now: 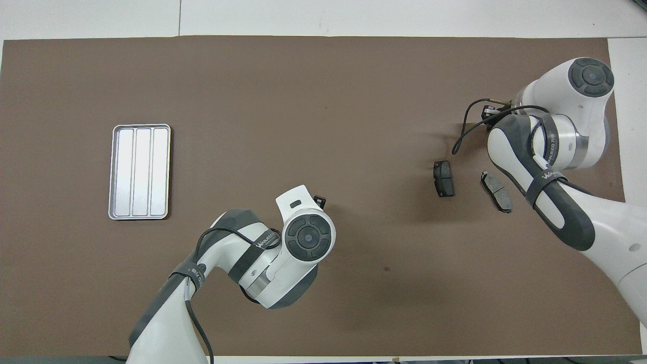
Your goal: Pick bearing gear from pile to tray
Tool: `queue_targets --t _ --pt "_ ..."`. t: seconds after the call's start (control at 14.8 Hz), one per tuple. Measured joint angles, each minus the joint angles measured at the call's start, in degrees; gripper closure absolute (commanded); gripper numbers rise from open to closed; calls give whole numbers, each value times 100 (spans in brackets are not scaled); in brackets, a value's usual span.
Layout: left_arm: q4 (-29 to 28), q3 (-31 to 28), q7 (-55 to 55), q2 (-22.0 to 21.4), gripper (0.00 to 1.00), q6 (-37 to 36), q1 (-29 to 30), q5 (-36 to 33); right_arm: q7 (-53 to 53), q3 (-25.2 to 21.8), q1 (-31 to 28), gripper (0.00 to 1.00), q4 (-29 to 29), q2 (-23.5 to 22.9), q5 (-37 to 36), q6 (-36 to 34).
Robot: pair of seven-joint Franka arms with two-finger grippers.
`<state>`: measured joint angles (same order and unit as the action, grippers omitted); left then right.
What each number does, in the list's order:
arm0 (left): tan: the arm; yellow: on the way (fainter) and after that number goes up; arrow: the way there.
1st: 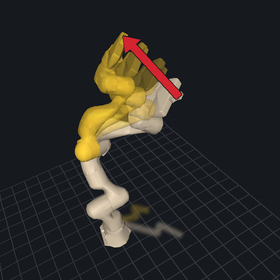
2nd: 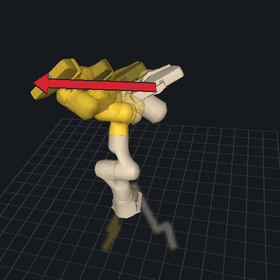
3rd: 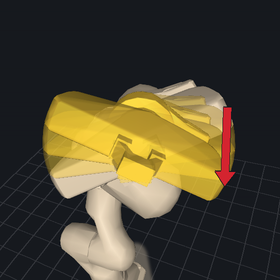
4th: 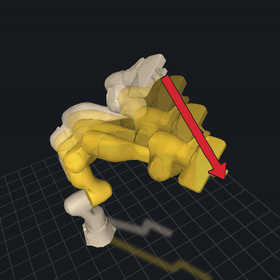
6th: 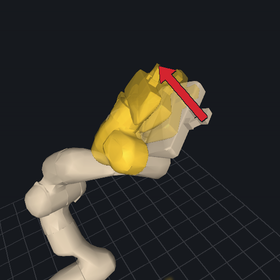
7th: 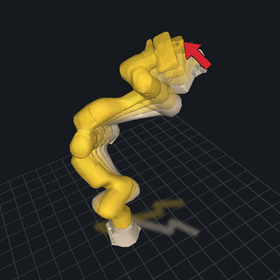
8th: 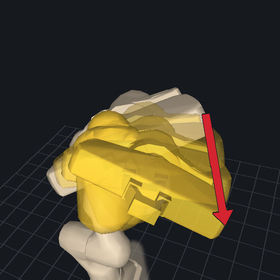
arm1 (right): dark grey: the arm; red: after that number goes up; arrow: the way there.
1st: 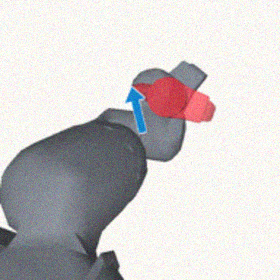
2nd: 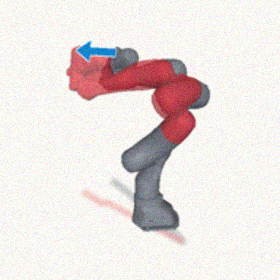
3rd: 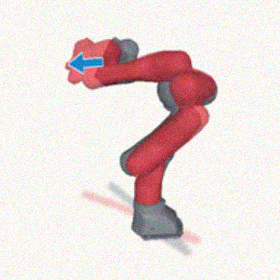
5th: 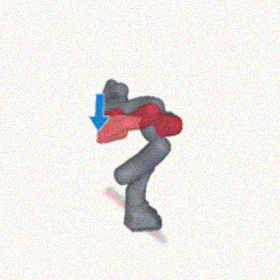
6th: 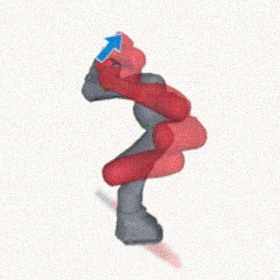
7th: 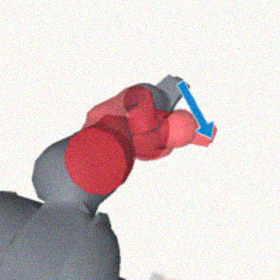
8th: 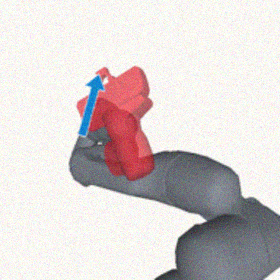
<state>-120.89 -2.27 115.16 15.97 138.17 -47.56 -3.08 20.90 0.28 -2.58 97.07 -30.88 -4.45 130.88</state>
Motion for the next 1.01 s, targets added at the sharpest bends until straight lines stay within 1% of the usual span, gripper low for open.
queue_targets --t 0.27,0.4,0.47,0.61,0.81,0.94,1.01 --pt "-57 0 1 -7 12 36 -1 -4 0 0 1 100 -15 0 0 -58" --pt "-66 1 1 -14 18 39 -4 -22 0 2 8 100 -36 7 0 -189" --pt "-66 1 1 -15 24 39 -5 -24 0 7 17 100 -55 22 -2 -297" --pt "-65 -1 1 -35 40 48 -5 -35 -1 25 29 100 -126 120 -5 -554" --pt "-58 -8 1 -56 60 76 -5 -41 -36 53 39 100 -228 468 -9 -1129" --pt "-56 -13 1 -59 67 92 -5 -45 -112 62 53 100 -362 732 -10 -1640" --pt "-53 -17 1 -60 75 121 -5 -58 -134 75 58 100 -459 843 -10 -1903"
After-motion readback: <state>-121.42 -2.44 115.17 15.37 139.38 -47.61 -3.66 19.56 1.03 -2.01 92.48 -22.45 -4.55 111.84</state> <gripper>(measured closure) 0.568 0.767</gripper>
